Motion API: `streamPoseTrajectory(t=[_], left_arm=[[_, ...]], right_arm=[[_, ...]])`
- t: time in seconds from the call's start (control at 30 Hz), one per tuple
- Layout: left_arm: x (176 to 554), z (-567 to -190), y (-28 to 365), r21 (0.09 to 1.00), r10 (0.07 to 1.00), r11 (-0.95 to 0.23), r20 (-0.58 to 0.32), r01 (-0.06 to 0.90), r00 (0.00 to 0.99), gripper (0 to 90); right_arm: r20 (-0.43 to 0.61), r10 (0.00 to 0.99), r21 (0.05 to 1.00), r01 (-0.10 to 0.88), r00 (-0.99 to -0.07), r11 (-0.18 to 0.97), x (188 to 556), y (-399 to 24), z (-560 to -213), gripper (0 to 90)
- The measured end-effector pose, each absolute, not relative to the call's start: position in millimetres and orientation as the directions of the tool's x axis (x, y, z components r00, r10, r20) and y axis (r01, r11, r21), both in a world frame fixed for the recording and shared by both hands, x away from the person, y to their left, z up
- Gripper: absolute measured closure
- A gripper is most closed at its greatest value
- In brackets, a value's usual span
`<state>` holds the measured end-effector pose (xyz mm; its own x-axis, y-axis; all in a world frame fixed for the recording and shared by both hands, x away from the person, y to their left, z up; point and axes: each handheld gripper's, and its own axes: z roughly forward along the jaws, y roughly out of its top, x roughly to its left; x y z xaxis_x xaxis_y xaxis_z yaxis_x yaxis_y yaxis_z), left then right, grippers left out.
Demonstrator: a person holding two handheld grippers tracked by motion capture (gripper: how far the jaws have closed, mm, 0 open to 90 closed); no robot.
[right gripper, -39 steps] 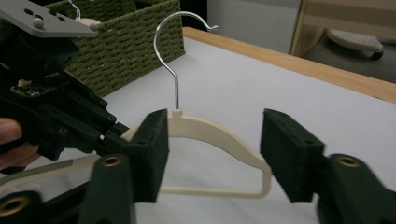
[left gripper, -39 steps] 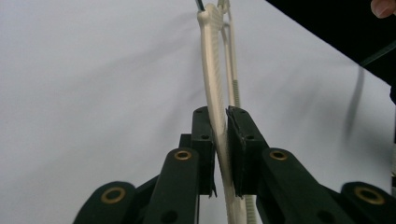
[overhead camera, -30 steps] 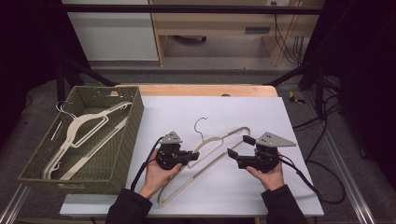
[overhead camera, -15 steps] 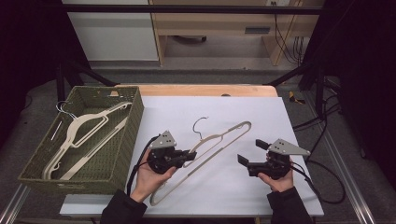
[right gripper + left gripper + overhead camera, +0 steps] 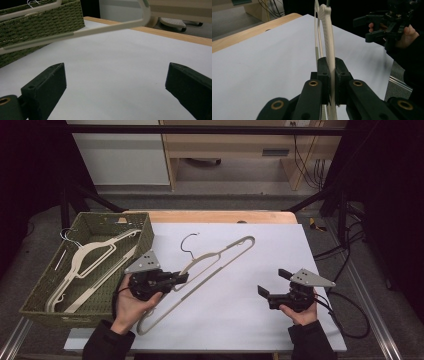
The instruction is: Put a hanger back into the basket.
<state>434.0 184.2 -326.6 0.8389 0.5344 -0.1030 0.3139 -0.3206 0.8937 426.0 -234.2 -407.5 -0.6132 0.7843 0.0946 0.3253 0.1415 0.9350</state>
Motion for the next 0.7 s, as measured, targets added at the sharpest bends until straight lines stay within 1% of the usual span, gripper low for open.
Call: streamPoseTrajectory(t=[0.27, 0.47, 0.7], left_arm=[[442, -300, 221, 0.898, 0.542, -0.309, -0.104, 0.314, 0.834, 84.9], [447, -283, 243, 0.893, 0.572, -0.341, -0.05, 0.293, 0.819, 85.0], [455, -269, 272, 0.89, 0.609, -0.351, -0.017, 0.289, 0.793, 85.0]], right_arm=[[0.092, 0.787, 0.935, 0.324, -0.61, 0.142, 426, -235, -407, 3.0], [0.088, 0.788, 0.934, 0.325, -0.61, 0.147, 426, -235, -407, 2.6], [0.088, 0.79, 0.933, 0.327, -0.607, 0.148, 426, -234, -407, 2.4]])
